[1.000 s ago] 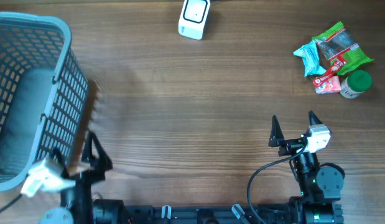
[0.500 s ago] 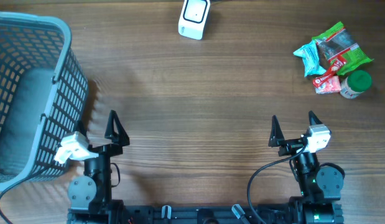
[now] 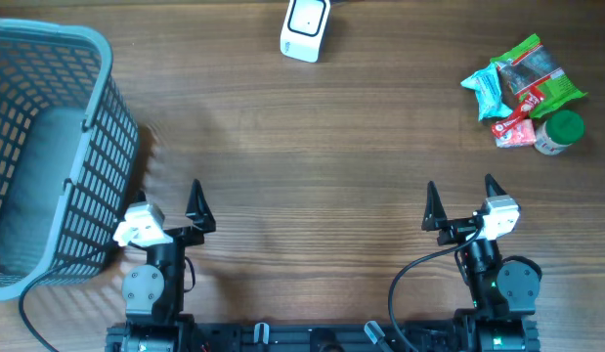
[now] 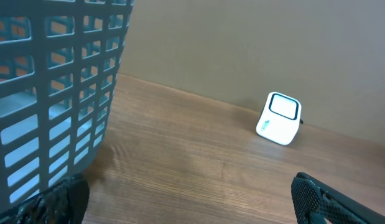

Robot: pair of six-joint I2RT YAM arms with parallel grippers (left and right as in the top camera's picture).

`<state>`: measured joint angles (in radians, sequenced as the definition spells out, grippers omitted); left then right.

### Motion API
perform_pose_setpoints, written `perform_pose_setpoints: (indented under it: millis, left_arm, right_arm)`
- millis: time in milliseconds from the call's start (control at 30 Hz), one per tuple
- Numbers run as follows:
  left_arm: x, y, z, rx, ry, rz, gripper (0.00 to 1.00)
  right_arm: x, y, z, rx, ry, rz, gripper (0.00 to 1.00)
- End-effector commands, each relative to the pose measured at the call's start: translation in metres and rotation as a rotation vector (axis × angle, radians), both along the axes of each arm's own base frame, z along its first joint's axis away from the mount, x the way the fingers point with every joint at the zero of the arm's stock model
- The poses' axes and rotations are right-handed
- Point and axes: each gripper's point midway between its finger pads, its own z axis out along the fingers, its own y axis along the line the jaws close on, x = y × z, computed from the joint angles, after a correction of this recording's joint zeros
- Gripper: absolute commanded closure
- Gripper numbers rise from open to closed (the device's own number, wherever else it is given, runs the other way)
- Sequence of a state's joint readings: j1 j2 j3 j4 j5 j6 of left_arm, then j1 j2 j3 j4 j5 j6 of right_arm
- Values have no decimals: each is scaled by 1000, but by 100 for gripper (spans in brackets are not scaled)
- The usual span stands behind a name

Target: Scan the item barcode

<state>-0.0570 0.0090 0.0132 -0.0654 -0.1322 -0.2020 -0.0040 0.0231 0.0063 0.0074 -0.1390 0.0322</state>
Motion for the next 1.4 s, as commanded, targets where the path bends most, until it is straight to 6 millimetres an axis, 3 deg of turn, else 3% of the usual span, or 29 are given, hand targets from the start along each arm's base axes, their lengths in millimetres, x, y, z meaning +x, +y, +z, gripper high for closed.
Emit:
perform_pose_setpoints:
  millis: [0,600,1367]
  left_arm:
    - [0,-3,-3,63,8,-23,0]
    - [0,-21,-6,122,17,-132,0]
    - [1,-12,-5,52,13,-93,0]
  right_arm:
    - [0,5,0,13,3,25,0]
    - [0,5,0,13,3,25,0]
    - [0,5,0,13,3,25,0]
